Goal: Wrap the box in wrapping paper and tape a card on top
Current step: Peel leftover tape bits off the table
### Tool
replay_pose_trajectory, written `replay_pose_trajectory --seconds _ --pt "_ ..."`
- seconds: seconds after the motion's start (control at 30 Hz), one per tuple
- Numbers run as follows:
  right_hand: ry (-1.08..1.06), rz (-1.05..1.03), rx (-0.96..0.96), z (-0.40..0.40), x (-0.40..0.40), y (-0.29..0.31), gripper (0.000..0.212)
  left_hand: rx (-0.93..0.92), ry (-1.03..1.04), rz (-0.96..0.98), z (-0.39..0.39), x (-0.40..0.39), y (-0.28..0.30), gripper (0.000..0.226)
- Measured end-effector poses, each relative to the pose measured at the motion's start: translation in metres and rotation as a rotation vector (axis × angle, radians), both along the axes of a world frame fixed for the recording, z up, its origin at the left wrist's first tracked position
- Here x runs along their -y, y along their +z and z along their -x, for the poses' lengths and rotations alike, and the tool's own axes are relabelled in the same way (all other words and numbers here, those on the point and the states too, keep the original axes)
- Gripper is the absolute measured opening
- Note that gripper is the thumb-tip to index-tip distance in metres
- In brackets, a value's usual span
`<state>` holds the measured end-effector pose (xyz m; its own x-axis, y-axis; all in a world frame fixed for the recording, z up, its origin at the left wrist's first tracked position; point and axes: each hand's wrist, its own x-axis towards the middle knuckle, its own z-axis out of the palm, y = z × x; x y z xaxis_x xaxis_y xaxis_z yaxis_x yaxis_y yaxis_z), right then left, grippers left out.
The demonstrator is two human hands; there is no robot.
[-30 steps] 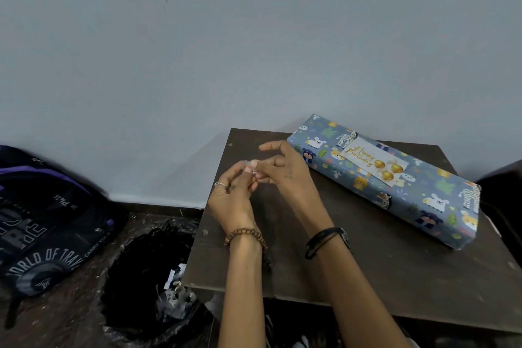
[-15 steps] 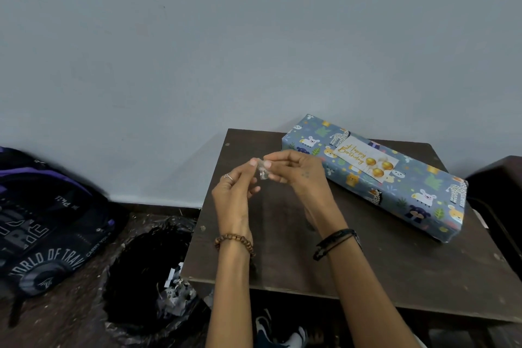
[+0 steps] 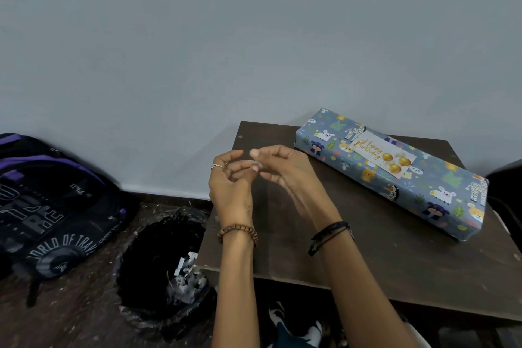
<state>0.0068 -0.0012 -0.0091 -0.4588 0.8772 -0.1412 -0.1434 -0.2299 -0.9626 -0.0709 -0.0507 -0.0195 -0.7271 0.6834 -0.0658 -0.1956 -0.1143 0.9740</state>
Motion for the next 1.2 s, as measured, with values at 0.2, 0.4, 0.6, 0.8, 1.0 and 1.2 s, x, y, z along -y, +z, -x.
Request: replay_pose_trajectory --seconds 0.2,0.4,0.6,0.8,1.0,1.2 --pt "0.023 -0.050 0.025 0.029 0.013 -0.012 0.017 0.259 0.184 0.020 0.022 0.016 -0.004 0.042" --pt "0.177 -0.095 0.107 0.053 0.028 -0.009 0.037 0.296 0.386 0.061 0.066 0.045 -0.026 0.033" --pt "0.353 -0.258 0.420 0.100 0.054 -0.017 0.029 0.439 0.513 0.099 0.104 0.070 -0.046 0.020" --pt "0.496 -0.463 0.742 0.161 0.058 -0.044 0.030 0.391 0.676 0.209 0.137 0.101 -0.090 0.008" --pt "0.634 -0.507 0.973 0.206 0.062 -0.081 0.023 0.484 0.679 0.303 0.151 0.126 -0.129 0.007" --pt "0.577 -0.520 1.028 0.216 0.066 -0.117 0.026 0.589 0.628 0.326 0.144 0.132 -0.143 0.012"
